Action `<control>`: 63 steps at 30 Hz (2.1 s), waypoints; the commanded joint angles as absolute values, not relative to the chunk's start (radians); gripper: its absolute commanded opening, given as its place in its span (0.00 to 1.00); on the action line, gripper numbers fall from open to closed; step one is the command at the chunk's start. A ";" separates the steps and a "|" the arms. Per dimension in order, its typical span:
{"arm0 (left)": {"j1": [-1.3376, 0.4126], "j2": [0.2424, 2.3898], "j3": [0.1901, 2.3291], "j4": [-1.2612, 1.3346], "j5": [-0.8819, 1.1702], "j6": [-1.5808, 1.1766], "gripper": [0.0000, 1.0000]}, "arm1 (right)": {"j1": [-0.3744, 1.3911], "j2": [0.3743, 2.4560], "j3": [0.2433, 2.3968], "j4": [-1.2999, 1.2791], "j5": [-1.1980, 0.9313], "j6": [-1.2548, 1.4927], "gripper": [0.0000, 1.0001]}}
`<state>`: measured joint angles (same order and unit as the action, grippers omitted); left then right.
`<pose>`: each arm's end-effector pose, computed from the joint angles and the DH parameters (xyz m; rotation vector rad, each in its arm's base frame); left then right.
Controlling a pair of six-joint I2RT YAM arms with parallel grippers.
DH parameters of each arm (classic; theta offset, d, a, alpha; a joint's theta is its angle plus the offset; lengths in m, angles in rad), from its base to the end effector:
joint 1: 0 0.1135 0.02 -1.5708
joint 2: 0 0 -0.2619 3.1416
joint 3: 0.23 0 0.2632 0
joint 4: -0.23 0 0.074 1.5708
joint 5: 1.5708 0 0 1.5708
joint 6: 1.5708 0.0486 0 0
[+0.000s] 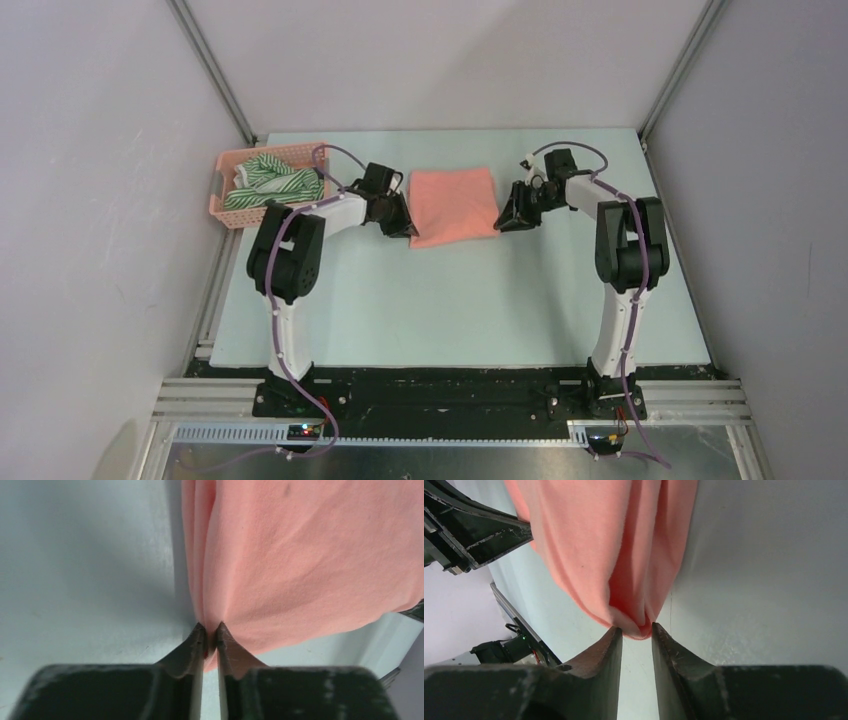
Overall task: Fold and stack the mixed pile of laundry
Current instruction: Move the T-shirt to the corner of the board.
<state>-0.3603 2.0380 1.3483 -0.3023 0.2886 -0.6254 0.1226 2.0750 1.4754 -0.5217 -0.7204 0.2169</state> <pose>0.4067 -0.1680 0.1296 -0.2388 2.6667 -0.7193 0.4328 0.0856 0.1482 -0.1020 2.6324 1.0757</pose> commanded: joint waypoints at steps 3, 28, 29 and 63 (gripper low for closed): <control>-0.372 2.012 1.315 -0.307 0.263 -0.608 0.01 | 0.115 2.092 1.440 -0.443 -0.767 0.235 0.13; -0.423 1.731 1.052 -0.308 0.176 -0.694 0.23 | 0.109 1.790 1.053 -0.401 -0.534 0.359 0.17; -0.424 1.703 1.053 -0.309 0.175 -0.700 0.27 | 0.110 1.761 1.051 -0.414 -0.535 0.361 0.21; -0.297 2.103 1.620 -0.293 0.214 -0.664 0.38 | 0.202 2.155 1.673 -0.437 -0.696 0.362 0.54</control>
